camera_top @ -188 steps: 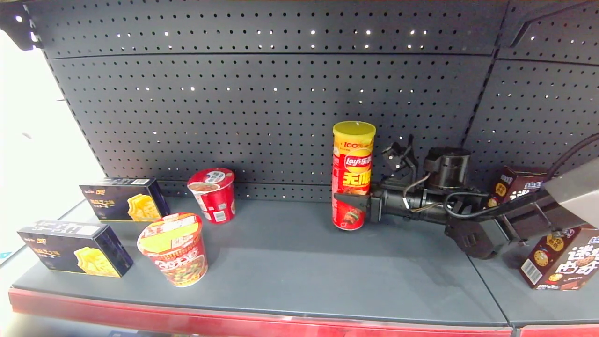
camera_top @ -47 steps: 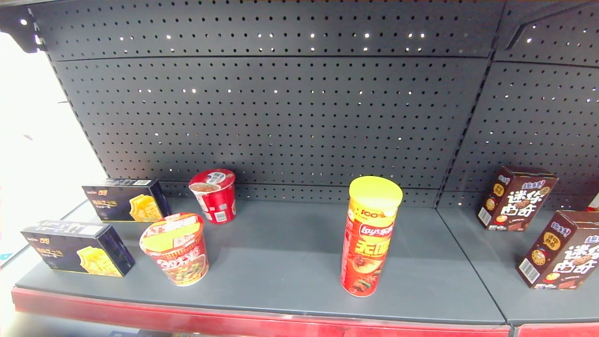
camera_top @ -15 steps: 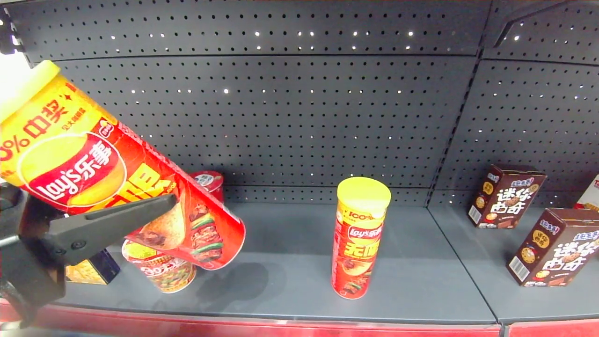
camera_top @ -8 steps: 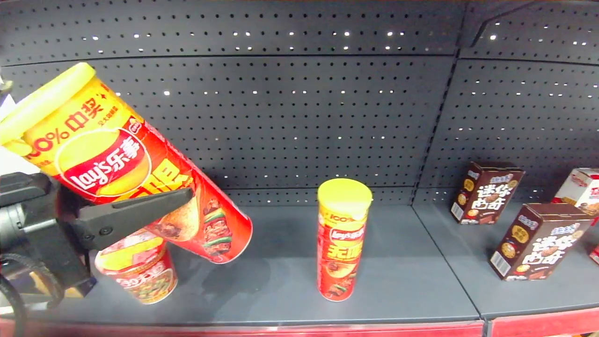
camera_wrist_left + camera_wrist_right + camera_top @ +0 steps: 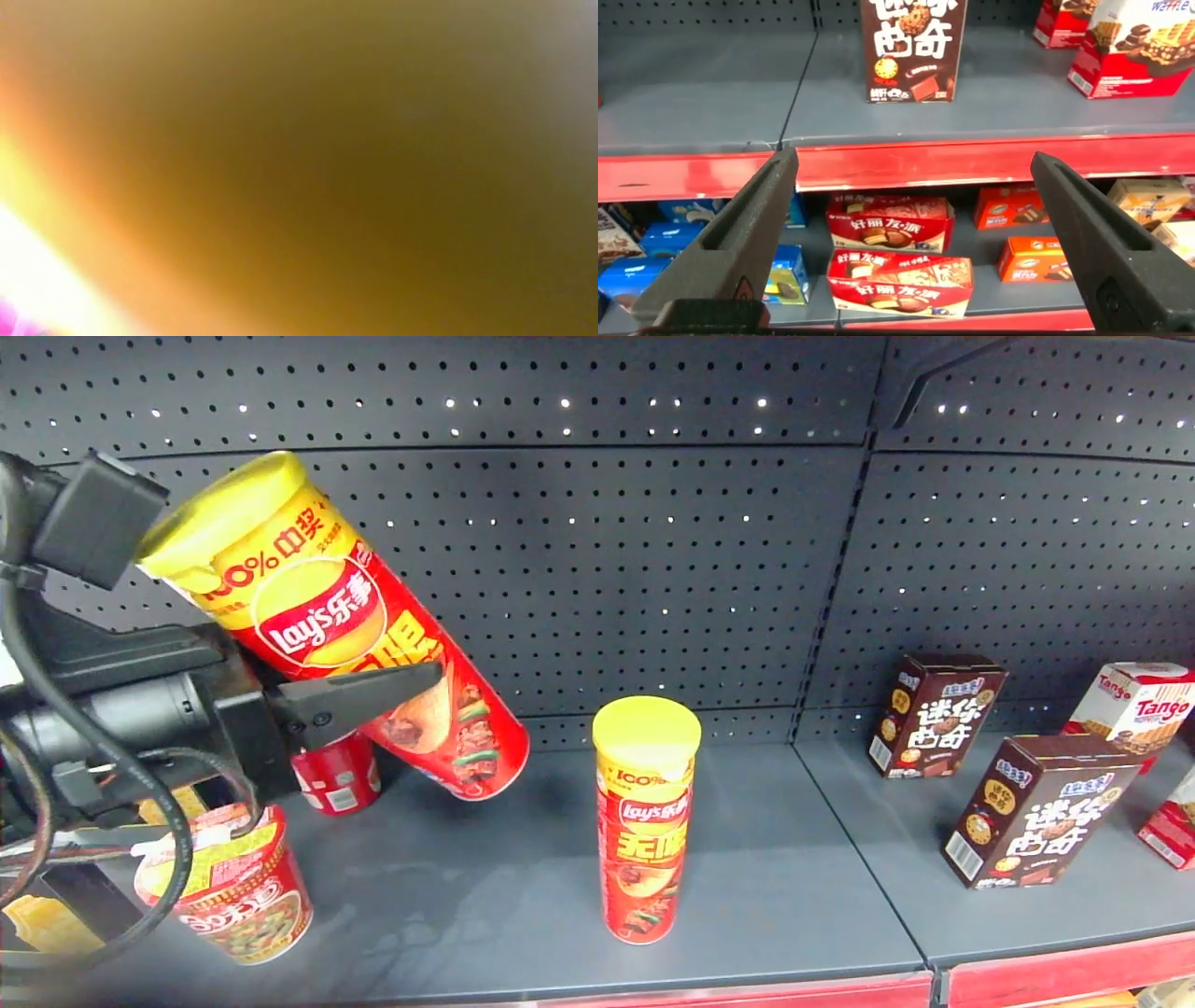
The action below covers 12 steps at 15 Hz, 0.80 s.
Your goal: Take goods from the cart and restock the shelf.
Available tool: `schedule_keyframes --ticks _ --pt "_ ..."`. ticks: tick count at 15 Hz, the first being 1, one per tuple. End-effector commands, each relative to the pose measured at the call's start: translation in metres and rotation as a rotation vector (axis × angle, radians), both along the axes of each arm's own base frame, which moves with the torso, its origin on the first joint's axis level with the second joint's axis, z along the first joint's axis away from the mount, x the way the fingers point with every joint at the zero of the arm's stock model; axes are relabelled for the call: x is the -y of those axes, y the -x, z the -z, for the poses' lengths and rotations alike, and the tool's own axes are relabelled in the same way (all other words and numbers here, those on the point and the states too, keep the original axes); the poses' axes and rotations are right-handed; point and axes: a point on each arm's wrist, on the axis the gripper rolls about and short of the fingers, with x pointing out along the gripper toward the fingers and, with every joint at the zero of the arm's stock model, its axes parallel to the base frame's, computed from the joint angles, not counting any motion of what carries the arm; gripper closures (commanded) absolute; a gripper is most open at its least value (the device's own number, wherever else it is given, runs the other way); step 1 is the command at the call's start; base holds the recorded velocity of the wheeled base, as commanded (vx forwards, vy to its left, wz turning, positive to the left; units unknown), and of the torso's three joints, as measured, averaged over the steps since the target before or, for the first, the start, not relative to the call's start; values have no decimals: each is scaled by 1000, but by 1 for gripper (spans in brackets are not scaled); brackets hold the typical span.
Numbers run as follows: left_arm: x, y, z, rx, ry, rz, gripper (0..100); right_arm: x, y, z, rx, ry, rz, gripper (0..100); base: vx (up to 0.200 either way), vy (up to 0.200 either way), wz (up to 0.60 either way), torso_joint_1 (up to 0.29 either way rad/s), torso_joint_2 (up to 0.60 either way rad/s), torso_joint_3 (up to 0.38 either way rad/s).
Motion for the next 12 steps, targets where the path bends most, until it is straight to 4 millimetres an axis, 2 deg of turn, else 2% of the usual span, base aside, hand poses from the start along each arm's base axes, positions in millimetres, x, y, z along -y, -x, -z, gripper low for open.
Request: schedule_keyframes --ticks 1,5,7,9,12 --pt "5 -24 12 -26 -42 -16 100 0 0 0 -3 0 0 0 0 0 0 0 0 0" --pt "-1 -49 20 -48 -71 -58 100 0 0 0 -2 0 0 0 0 0 0 0 0 0" --pt "2 -58 29 -81 -74 -2 100 0 0 0 -2 0 0 0 0 0 0 0 0 0" --pt "4 -61 31 -89 -64 89 100 0 0 0 -3 0 0 0 0 0 0 0 0 0" --pt "9 -74 33 -95 -63 136 100 0 0 0 -3 0 0 0 0 0 0 0 0 0"
